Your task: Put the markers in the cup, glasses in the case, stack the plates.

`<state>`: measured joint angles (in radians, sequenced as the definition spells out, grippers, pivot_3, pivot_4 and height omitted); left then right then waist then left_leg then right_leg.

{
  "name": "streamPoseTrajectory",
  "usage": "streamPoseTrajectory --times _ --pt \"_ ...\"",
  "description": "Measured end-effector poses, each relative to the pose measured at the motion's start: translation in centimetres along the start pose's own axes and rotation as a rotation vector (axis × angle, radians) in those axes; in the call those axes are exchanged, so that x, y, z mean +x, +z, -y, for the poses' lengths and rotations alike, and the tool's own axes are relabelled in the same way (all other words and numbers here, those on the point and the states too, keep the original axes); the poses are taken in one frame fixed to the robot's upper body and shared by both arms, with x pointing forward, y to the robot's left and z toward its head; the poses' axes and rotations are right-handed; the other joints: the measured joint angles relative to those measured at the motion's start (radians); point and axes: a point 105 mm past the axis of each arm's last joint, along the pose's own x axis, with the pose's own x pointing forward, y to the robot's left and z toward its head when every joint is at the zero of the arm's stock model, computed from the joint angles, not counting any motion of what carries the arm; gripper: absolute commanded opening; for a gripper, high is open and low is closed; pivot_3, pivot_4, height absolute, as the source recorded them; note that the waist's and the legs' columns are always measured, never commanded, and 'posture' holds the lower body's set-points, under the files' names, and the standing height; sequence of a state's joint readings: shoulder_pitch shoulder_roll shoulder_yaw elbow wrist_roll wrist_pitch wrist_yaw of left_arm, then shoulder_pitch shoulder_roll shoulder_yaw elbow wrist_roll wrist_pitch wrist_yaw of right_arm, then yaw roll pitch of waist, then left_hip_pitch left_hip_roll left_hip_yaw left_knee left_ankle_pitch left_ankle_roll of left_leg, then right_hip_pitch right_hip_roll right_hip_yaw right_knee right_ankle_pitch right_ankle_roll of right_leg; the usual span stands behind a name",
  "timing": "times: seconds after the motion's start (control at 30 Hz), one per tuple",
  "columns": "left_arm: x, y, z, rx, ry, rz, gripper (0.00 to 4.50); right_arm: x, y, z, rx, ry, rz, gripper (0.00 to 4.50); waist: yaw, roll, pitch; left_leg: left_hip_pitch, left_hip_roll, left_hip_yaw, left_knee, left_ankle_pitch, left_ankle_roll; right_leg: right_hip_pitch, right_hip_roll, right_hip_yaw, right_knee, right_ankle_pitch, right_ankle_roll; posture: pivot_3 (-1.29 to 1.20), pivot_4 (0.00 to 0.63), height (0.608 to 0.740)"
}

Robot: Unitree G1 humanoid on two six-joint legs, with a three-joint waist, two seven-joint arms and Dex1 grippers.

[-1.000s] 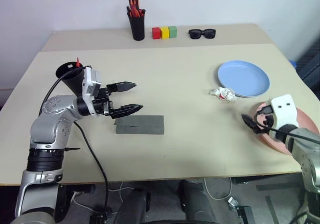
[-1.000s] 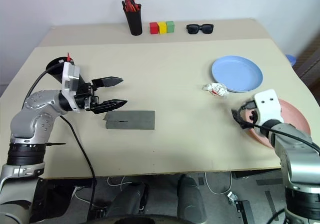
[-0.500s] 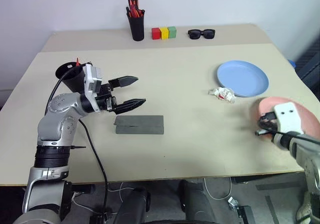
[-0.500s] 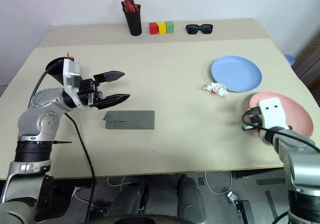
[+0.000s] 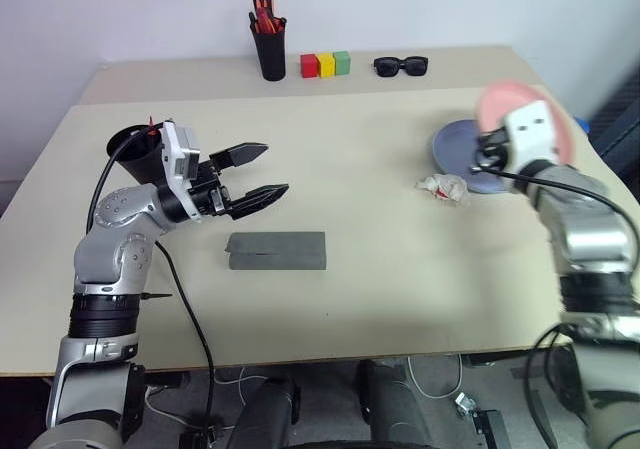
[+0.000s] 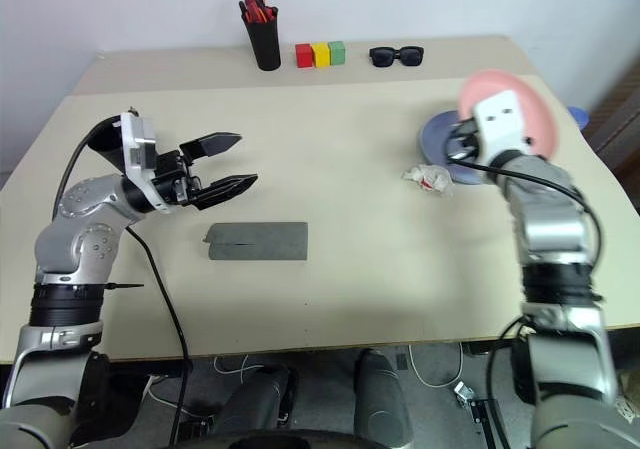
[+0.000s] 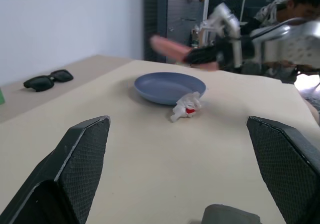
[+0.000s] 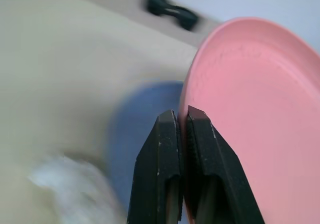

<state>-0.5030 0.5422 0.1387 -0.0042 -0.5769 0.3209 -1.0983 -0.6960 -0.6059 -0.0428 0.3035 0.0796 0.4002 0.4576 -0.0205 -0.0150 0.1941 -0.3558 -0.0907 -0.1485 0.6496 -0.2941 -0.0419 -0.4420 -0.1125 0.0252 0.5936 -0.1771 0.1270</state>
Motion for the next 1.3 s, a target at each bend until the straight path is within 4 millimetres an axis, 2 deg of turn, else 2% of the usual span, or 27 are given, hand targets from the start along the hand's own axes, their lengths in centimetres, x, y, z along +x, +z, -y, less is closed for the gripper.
streamPoseTrajectory --times 0.07,0.1,0.13,0.23,0.37,0.6,0.7,0.77,0.83,0.93,1.03,1.13,1.23,1.3 --pt "0.0 0.2 0.4 0.014 -0.001 -0.004 4.5 1.0 -0.5 -1.0 -0.037 0.047 -0.021 0.05 0.006 0.0 0.0 -0.001 0.0 0.0 0.0 0.001 -0.001 -0.001 0.0 0.0 0.0 0.0 0.0 0.0 0.15 0.74" --pt "-0.3 0.1 0.5 0.009 0.007 -0.016 4.5 1.3 -1.0 -1.2 -0.053 0.064 -0.039 0.65 0.01 0.0 0.0 -0.001 0.0 0.0 0.0 0.001 -0.002 -0.001 0.0 0.0 0.0 0.0 0.0 0.0 0.15 0.74" --pt "-0.5 0.0 0.5 -0.006 0.017 -0.024 4.5 1.4 -1.5 -1.3 -0.057 0.073 -0.052 0.94 0.012 0.0 0.0 -0.002 0.0 0.0 0.0 0.001 -0.002 -0.001 0.0 0.0 0.0 0.0 0.0 0.0 0.15 0.74" --pt "-1.1 -0.1 0.5 -0.041 0.048 -0.034 4.5 1.5 -2.7 -1.2 -0.049 0.077 -0.091 2.42 0.007 0.0 0.0 -0.002 -0.001 0.0 0.0 0.0 -0.001 -0.001 -0.001 0.0 0.0 0.0 0.0 0.0 0.15 0.74" --pt "-1.4 0.2 0.8 -0.031 0.065 -0.035 4.5 1.6 -3.2 -0.9 -0.053 0.066 -0.115 4.45 0.0 0.0 0.0 0.0 0.0 0.001 -0.001 0.0 0.0 -0.001 -0.001 0.0 0.001 0.0 0.0 0.0 0.15 0.74" --pt "-1.5 0.1 0.9 -0.037 0.075 -0.03 4.5 1.8 -1.1 -0.2 -0.028 0.029 -0.042 4.45 0.002 0.0 0.0 0.0 0.0 0.001 -0.001 0.0 0.0 -0.001 0.0 0.0 0.001 0.001 -0.001 0.0 0.15 0.74" --pt "-1.4 0.2 0.9 -0.04 0.068 -0.03 4.5 1.3 1.1 -1.2 0.143 0.107 0.051 4.45 0.002 0.0 0.0 0.0 0.0 0.001 -0.001 0.0 0.0 -0.001 0.0 0.0 0.0 0.001 -0.001 0.0 0.15 0.74" --pt "-1.4 0.3 0.9 -0.039 0.066 -0.032 4.5 0.1 2.3 -2.6 0.179 0.214 0.107 4.45 0.004 0.0 0.0 0.0 0.0 0.001 -0.001 -0.001 0.001 -0.001 0.0 0.0 0.001 0.001 -0.001 0.0 0.15 0.74" --pt "-1.4 0.3 0.9 -0.041 0.065 -0.032 4.5 -1.4 2.1 -4.2 0.179 0.324 0.114 4.45 0.01 0.0 0.0 -0.001 0.0 0.001 -0.001 -0.001 0.001 -0.001 0.0 0.0 0.0 0.0 -0.001 0.0 0.15 0.74" --pt "-1.4 0.3 0.8 -0.043 0.067 -0.033 4.5 -2.8 0.2 -5.9 0.196 0.399 0.061 4.45 0.008 0.0 0.0 -0.001 0.0 0.002 0.001 -0.001 0.002 -0.001 -0.001 0.0 0.0 0.001 0.0 0.0 0.15 0.74" --pt "-1.3 0.2 0.9 -0.044 0.065 -0.034 4.5 -3.0 -0.2 -5.9 0.202 0.387 0.053 4.45 0.002 0.0 0.0 0.0 0.0 0.003 0.001 -0.001 0.001 -0.001 0.0 0.001 0.001 0.001 0.0 0.0 0.15 0.74" --pt "-1.2 0.1 0.9 -0.052 0.061 -0.031 4.5 -2.1 1.3 -6.1 0.24 0.371 0.111 4.45 -0.005 0.0 0.0 0.001 0.002 0.003 0.0 -0.001 0.001 -0.001 0.001 0.001 0.001 0.001 -0.001 0.0 0.15 0.74" --pt "-0.7 0.4 0.9 -0.043 0.044 -0.023 4.5 -0.4 2.6 -6.3 0.285 0.345 0.15 3.63 -0.002 0.0 0.0 0.001 0.002 0.003 0.001 -0.001 0.001 -0.001 0.001 0.001 0.001 0.002 -0.002 0.0 0.15 0.74" --pt "-0.5 0.5 0.9 -0.038 0.036 -0.022 4.5 0.8 2.0 -6.0 0.28 0.309 0.12 2.64 0.004 0.0 0.0 0.0 0.001 0.003 0.0 -0.001 0.001 -0.001 0.001 0.001 0.001 0.002 -0.002 0.0 0.15 0.74"
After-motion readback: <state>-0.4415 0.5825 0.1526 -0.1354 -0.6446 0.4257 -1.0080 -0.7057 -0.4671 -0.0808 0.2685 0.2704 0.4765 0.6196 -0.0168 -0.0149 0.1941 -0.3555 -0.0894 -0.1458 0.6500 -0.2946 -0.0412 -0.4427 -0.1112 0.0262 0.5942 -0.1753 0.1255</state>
